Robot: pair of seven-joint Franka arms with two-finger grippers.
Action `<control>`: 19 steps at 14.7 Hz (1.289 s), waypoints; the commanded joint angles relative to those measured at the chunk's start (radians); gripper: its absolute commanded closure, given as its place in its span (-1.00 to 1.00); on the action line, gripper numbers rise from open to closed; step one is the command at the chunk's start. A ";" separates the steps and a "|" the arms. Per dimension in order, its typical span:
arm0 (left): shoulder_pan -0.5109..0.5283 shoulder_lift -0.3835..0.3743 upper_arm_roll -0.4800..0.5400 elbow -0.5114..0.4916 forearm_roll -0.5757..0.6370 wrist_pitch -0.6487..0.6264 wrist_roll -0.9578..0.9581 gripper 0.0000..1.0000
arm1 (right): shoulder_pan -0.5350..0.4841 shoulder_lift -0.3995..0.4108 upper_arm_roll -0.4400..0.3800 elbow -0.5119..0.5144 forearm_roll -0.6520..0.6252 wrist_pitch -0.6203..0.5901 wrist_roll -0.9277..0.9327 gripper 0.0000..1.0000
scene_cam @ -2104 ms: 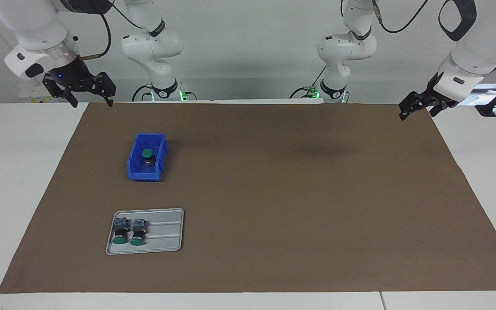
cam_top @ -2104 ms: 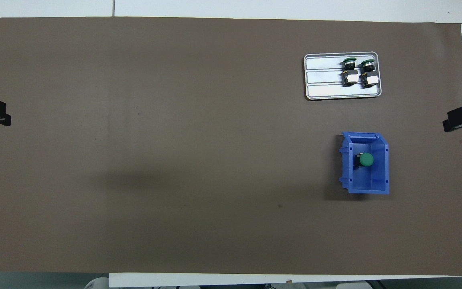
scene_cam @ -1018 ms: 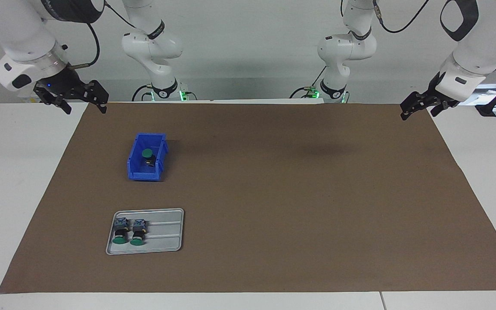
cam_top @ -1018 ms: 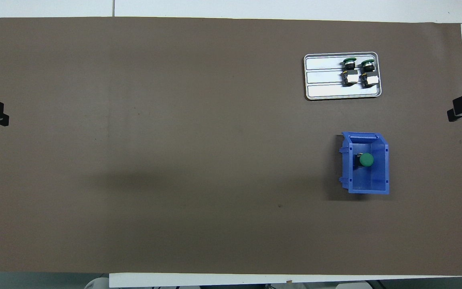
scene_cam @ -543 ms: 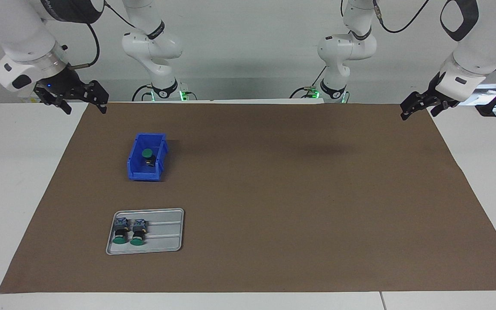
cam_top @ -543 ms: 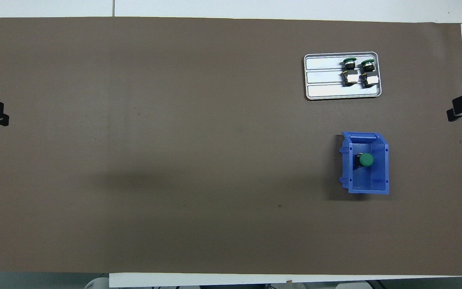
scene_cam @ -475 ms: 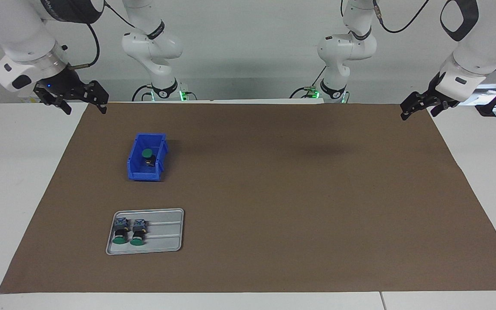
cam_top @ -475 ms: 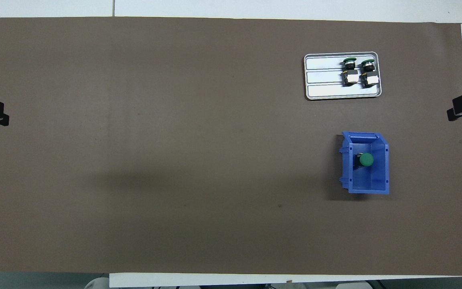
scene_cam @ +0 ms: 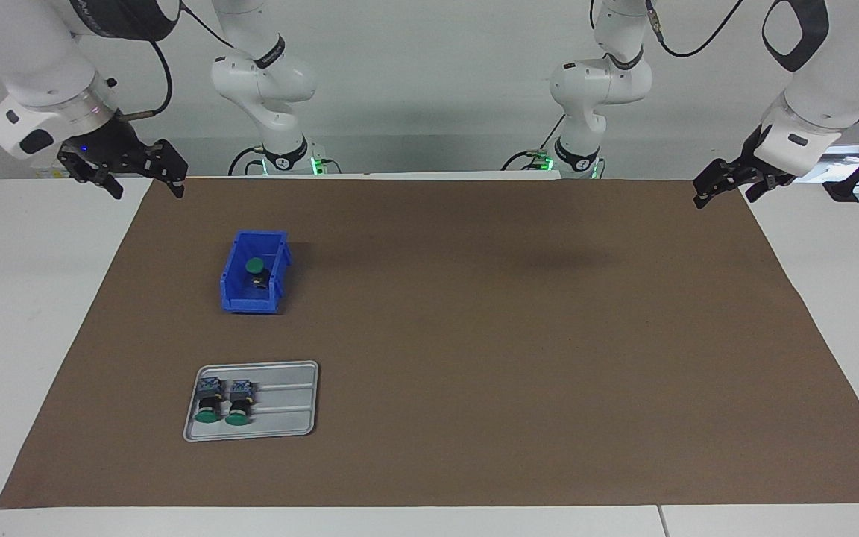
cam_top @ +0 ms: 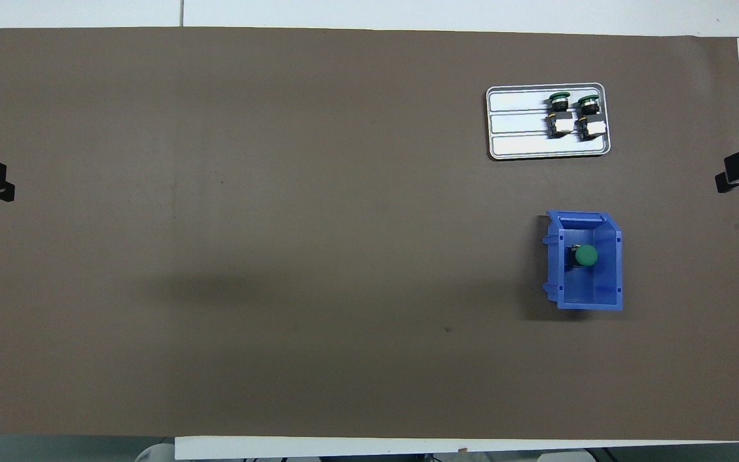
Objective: Place and press button with both arms
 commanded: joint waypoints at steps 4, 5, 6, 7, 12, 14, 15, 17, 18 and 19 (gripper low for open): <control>0.005 -0.025 0.002 -0.028 -0.009 0.013 -0.010 -1.00 | -0.020 -0.002 0.012 -0.010 -0.014 0.007 -0.008 -1.00; 0.005 -0.025 0.002 -0.028 -0.009 0.013 -0.010 -1.00 | -0.021 -0.002 0.012 -0.011 -0.015 0.007 -0.008 -0.99; 0.005 -0.025 0.002 -0.028 -0.009 0.013 -0.010 -1.00 | -0.019 -0.002 0.012 -0.013 -0.017 0.007 -0.010 -1.00; 0.005 -0.025 0.002 -0.028 -0.009 0.013 -0.010 -1.00 | -0.019 -0.002 0.012 -0.013 -0.017 0.007 -0.011 -1.00; 0.005 -0.025 0.002 -0.028 -0.009 0.013 -0.010 -1.00 | -0.019 -0.002 0.012 -0.013 -0.017 0.007 -0.011 -1.00; 0.005 -0.025 0.002 -0.028 -0.009 0.010 -0.010 -1.00 | -0.017 -0.002 0.012 -0.013 -0.018 0.007 -0.013 -1.00; 0.005 -0.025 0.002 -0.029 -0.009 0.007 -0.010 -1.00 | -0.016 -0.002 0.012 -0.013 -0.021 0.007 -0.013 -1.00; 0.003 -0.025 0.002 -0.028 -0.009 0.010 -0.010 -1.00 | -0.016 -0.002 0.012 -0.013 -0.023 0.007 -0.011 -1.00; 0.003 -0.025 0.002 -0.028 -0.009 0.012 -0.010 -1.00 | -0.016 -0.002 0.012 -0.013 -0.023 0.007 -0.011 -1.00; 0.002 -0.025 0.002 -0.028 -0.009 0.013 -0.010 -1.00 | -0.016 -0.002 0.012 -0.013 -0.021 0.007 -0.011 -1.00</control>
